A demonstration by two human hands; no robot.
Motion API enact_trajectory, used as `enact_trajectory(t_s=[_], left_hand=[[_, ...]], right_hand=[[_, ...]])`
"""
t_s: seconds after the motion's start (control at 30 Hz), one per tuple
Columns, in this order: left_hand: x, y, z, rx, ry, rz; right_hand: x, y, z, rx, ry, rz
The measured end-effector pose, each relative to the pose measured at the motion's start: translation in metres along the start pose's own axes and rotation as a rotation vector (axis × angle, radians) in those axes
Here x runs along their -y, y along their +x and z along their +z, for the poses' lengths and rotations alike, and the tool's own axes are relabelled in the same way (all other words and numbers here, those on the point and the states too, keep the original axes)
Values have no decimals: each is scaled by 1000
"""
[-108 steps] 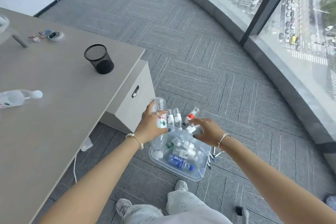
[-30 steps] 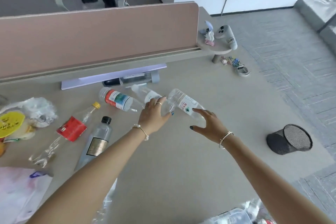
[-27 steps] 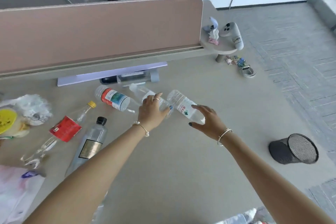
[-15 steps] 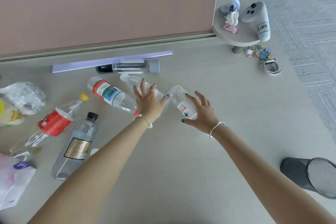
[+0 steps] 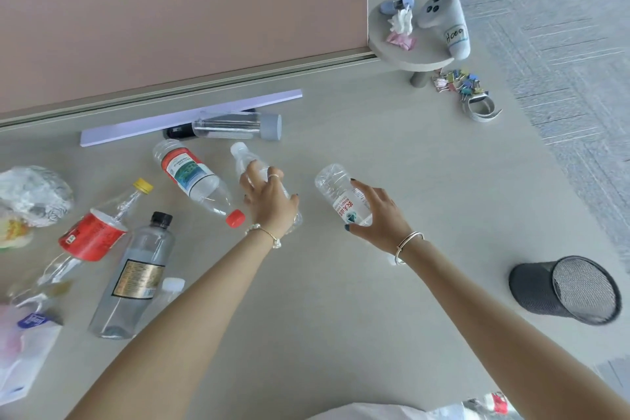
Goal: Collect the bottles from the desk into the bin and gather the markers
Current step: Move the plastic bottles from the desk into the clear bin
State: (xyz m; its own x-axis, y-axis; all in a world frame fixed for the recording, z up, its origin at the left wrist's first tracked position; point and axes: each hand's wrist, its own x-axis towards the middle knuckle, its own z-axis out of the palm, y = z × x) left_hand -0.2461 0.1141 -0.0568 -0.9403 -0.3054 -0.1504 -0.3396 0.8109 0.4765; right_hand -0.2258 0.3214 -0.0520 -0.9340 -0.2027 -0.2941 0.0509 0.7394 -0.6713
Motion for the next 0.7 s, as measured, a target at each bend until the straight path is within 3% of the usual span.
enact_trajectory(t_s=[0.2, 0.7], left_hand=[[11, -35, -6, 83, -105, 21], [25, -192, -28, 346, -445, 344]], right_hand=[[6, -50, 6, -92, 40, 24], [19, -267, 55, -381, 97, 239]])
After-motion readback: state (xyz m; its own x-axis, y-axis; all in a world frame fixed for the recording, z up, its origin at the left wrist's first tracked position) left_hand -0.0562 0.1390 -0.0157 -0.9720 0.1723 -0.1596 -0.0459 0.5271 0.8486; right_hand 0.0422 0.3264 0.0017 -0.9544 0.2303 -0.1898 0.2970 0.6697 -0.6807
